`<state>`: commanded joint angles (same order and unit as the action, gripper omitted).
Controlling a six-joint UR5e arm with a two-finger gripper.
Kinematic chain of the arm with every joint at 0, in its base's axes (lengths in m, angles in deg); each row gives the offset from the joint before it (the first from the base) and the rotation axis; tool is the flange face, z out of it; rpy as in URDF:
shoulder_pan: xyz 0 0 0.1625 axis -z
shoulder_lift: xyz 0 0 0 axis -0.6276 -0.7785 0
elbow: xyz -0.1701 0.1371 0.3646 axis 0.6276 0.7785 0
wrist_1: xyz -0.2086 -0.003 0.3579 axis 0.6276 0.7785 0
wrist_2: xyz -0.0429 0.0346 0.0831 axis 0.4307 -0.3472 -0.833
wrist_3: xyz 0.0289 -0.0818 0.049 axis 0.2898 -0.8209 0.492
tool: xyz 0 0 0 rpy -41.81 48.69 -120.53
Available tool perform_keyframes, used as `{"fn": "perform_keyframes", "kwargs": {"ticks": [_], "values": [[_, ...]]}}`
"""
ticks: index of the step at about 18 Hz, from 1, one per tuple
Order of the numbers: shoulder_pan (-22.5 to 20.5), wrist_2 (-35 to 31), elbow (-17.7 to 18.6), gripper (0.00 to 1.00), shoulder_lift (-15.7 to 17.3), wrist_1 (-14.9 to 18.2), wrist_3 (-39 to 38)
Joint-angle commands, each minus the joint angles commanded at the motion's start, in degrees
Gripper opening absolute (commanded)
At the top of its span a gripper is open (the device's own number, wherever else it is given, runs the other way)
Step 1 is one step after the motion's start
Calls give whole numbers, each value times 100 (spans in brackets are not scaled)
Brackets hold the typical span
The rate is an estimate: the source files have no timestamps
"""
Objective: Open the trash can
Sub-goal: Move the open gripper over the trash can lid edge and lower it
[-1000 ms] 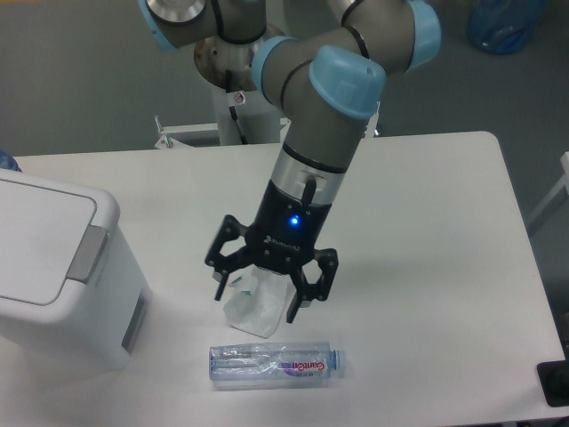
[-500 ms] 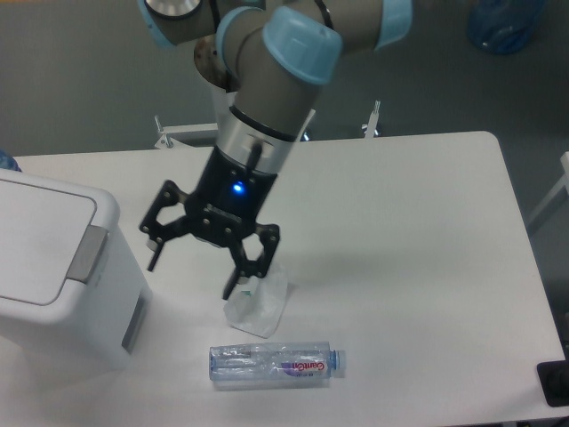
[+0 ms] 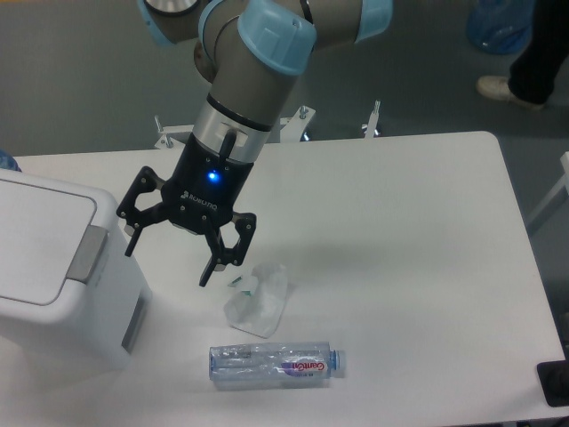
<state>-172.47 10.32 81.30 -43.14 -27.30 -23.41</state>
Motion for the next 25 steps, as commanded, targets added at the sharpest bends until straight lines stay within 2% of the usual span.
{"fn": "perform_keyframes", "kwargs": {"ticks": [6, 14, 25], "values": [[115, -9, 18, 100, -88, 0, 9], [150, -9, 219, 100, -79, -35, 26], [334, -9, 211, 100, -44, -35, 0]]}}
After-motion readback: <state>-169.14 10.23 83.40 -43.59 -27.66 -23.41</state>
